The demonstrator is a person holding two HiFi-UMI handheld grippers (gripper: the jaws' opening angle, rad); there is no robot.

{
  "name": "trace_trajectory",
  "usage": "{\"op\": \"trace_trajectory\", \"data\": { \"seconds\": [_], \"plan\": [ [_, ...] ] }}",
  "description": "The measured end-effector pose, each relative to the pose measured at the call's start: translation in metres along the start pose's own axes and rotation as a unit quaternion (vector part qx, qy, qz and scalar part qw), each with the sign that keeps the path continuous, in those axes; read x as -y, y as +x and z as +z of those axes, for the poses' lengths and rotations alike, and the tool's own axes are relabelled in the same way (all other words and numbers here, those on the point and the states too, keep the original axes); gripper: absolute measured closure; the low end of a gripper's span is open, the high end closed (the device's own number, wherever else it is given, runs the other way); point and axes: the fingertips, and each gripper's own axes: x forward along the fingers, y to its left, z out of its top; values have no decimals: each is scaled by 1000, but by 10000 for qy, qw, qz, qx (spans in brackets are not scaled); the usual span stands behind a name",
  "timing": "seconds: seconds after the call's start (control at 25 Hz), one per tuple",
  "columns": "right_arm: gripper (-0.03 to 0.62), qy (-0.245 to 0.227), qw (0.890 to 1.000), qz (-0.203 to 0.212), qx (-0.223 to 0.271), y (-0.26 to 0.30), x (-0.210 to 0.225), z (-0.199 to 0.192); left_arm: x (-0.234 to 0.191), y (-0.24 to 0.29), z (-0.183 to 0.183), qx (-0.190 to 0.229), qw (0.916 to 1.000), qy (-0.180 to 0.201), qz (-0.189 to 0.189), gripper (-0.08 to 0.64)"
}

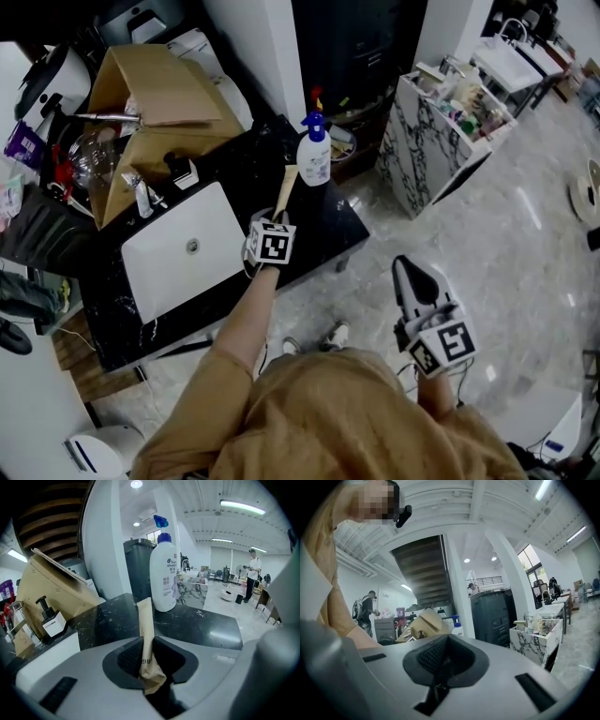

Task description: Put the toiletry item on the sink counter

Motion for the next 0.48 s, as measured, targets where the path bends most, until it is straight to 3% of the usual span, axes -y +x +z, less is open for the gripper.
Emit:
{"op": "trace_trajectory", "data": {
  "seconds": [0.32, 0.48],
  "plan": [
    [588, 35, 10000, 61, -8, 5, 4, -2, -2, 3, -15, -165, 9998, -100, 34, 487],
    [588, 27, 9999, 109, 2, 8, 3, -4, -3, -2, -13, 35, 9997, -252, 2, 399]
  ]
}}
